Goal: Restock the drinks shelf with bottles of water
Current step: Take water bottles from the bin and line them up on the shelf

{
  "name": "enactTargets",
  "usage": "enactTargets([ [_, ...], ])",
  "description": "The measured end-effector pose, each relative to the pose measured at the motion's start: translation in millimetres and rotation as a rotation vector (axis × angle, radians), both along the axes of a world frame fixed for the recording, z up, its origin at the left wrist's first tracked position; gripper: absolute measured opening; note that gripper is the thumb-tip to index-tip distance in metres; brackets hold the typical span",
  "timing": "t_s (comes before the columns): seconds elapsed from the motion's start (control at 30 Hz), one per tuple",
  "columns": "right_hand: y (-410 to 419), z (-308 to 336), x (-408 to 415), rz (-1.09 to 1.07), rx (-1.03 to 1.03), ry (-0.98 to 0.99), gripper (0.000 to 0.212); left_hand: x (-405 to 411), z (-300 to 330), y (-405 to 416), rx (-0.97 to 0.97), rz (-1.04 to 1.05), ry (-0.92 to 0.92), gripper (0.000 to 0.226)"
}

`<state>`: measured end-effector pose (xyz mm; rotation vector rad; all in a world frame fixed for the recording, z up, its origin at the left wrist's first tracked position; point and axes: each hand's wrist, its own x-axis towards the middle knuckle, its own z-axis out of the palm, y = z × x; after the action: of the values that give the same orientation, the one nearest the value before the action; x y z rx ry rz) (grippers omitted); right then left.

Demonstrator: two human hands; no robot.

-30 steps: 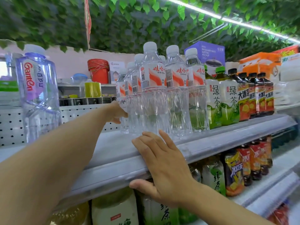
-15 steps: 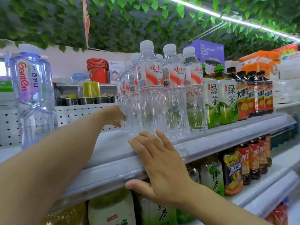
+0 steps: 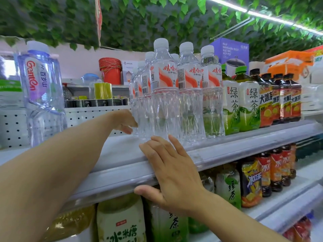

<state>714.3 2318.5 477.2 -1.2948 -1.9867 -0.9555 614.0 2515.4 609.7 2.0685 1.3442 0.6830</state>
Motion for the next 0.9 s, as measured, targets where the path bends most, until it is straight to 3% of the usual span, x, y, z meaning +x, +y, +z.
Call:
enactTargets([
  [0.33,-2.3,0.0,-0.7,0.025,-0.009,0.011,0.072,-39.5,4.5,-63.6,0.055,0.121,0.185,0.056],
  [0.67,-10.2,0.8,-8.1,0.051,-0.067,0.076,0.075,-97.5,-6.6,-154.7,0.256,0.223,-0.007,0.037],
  [0.9,-37.3,-8.3,-63.9,0.232,-0.112,0.144,0.071,-152.9,-34.4,-213.5,0.408,0.377,-0.169,0.032],
])
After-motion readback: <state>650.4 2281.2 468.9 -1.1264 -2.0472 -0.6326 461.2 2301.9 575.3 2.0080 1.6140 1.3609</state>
